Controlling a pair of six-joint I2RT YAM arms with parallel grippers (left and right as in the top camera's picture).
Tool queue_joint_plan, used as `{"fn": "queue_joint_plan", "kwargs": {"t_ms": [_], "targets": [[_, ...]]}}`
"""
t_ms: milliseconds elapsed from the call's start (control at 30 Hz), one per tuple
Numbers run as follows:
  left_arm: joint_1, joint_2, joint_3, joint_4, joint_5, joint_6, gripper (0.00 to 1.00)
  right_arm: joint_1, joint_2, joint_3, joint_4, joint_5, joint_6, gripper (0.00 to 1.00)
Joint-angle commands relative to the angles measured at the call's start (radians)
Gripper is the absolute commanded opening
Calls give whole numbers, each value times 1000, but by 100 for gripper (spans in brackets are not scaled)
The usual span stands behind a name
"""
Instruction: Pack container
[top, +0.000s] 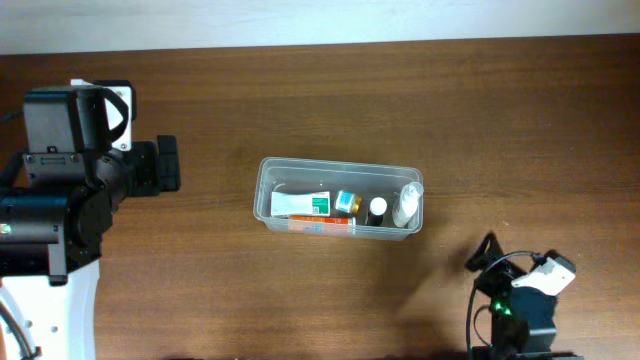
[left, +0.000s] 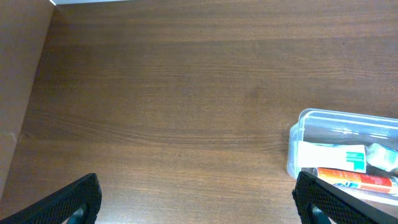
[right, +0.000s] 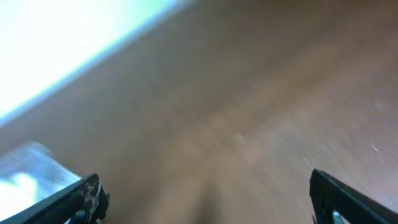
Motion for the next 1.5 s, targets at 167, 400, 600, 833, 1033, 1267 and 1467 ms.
{"fn": "queue_joint_plan", "kwargs": {"t_ms": [167,400,600,833,1033,1267,1467], "targets": [[6,-3,8,-1,0,-10,99,-7,-12,2,121,-277,-526,98],[6,-3,8,-1,0,-10,99,-7,-12,-85,139,-291,-521,98],[6,-3,8,-1,0,-10,99,-8,-12,-86,156,-277,-541,98],[6,-3,8,-1,0,-10,99,-8,-12,-86,155,-277,-541,98],[6,-3,8,-1,0,-10,99,-8,-12,-86,155,-277,-541,98],[6,-3,8,-1,0,-10,99,-8,-12,-86,155,-277,-541,98],[8,-18,1,0,0,-10,99,-8,-12,-86,155,-277,-541,98]]}}
